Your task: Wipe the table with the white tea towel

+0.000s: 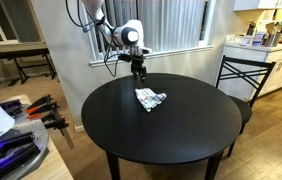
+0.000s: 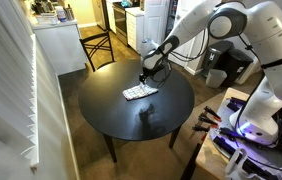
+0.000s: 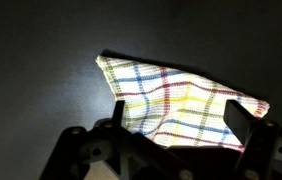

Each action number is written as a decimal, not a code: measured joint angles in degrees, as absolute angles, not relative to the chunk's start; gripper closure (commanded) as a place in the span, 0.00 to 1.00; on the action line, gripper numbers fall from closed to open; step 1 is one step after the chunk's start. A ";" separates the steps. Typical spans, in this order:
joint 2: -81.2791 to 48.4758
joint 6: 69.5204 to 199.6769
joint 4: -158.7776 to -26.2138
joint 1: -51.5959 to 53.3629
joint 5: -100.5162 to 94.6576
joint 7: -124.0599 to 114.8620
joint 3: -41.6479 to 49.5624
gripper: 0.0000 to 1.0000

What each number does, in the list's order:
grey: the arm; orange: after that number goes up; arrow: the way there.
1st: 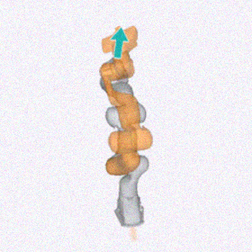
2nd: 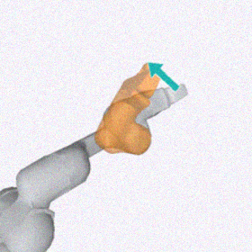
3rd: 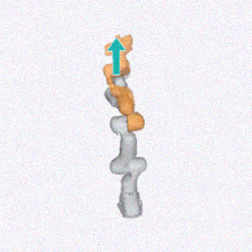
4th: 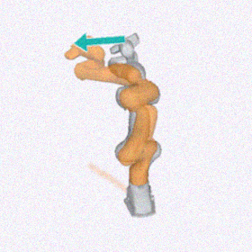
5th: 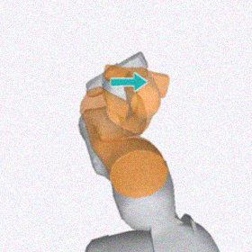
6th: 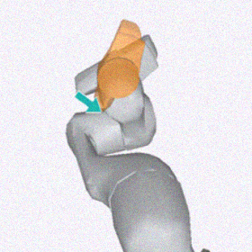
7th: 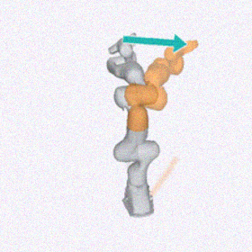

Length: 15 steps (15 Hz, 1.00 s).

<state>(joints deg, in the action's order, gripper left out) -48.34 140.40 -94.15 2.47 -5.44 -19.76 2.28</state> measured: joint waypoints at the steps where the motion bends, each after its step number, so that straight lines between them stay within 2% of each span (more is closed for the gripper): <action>1: -50.70 140.37 -91.55 2.45 -4.50 -19.16 2.11 0.00; 11: -70.88 134.20 -67.69 1.94 -2.82 -16.05 2.69 0.00; 12: -72.60 133.31 -65.68 1.68 -2.82 -15.87 2.69 0.25; 13: -74.07 132.62 -63.89 1.43 -2.81 -15.72 2.69 0.27; 15: -76.64 132.13 -60.68 0.70 -2.63 -14.42 2.29 0.41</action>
